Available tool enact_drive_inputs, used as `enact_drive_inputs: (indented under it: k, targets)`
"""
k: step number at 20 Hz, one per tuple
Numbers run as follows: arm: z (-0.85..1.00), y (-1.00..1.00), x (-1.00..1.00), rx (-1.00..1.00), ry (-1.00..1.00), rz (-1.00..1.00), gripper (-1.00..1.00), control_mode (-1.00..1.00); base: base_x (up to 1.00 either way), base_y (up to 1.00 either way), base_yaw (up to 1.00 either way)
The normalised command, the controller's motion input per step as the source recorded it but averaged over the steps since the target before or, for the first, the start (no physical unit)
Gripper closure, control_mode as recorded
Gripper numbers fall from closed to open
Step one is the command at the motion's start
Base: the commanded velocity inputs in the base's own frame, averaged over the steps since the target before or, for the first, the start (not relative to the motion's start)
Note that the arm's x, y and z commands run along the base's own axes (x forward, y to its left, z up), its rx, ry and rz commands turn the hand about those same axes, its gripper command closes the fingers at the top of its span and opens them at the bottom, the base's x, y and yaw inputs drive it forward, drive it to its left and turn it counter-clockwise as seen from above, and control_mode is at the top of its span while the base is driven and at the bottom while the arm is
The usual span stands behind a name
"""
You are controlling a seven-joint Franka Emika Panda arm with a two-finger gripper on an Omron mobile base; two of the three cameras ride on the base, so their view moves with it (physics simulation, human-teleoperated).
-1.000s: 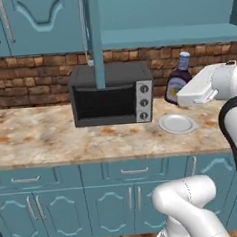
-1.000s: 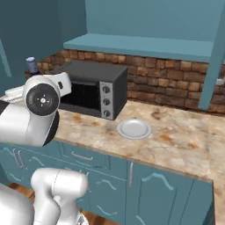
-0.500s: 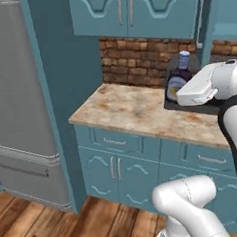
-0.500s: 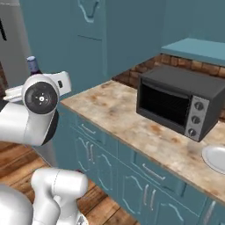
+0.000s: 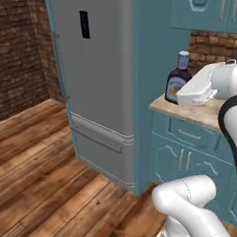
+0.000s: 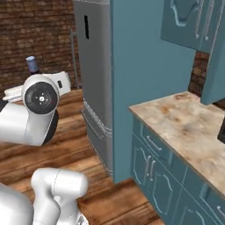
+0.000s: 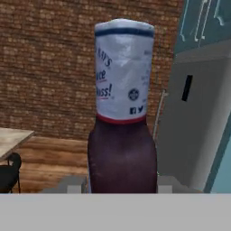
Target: Move the hot dog bun to the plate on the dining table and place the condiment next to that plate. Then navigate to the fridge and take the sausage and place it on the plate as well.
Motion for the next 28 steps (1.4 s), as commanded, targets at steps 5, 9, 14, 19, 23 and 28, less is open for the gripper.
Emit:
enact_drive_inputs:
  k: [5, 9, 14, 19, 23, 28]
  targets:
    - [0.00, 0.00, 0.00, 0.00, 0.00, 0.00, 1.00, 1.00, 0.39, 0.63, 0.49]
    - [0.00, 0.00, 0.00, 0.00, 0.00, 0.00, 1.00, 1.00, 0.65, 0.29, 0.53]
    - [0.00, 0.00, 0.00, 0.00, 0.00, 0.00, 1.00, 1.00, 0.98, -0.02, 0.47]
    - [0.00, 0.00, 0.00, 0.00, 0.00, 0.00, 1.00, 1.00, 1.00, -0.18, 0.41]
    - [0.00, 0.00, 0.00, 0.00, 0.00, 0.00, 1.00, 1.00, 1.00, -0.50, 0.37]
    - [0.00, 0.00, 0.00, 0.00, 0.00, 0.00, 1.00, 1.00, 1.00, -0.34, 0.37]
